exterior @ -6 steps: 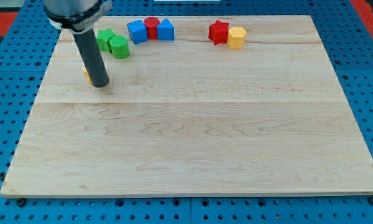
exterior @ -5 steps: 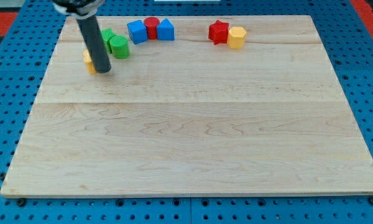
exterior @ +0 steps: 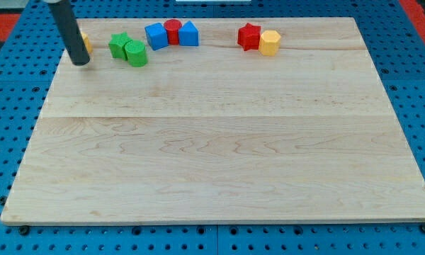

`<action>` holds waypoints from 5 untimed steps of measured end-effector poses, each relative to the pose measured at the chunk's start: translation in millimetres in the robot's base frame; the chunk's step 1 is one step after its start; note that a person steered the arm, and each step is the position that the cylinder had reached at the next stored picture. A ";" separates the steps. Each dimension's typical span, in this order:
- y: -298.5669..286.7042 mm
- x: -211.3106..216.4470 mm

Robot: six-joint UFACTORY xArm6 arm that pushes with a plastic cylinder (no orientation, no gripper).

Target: Move the yellow heart to the top left corner

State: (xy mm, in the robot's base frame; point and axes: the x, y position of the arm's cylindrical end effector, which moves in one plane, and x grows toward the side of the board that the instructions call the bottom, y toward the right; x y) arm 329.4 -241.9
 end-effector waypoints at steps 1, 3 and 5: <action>-23.8 -20.4; -22.1 -54.2; 38.7 -67.5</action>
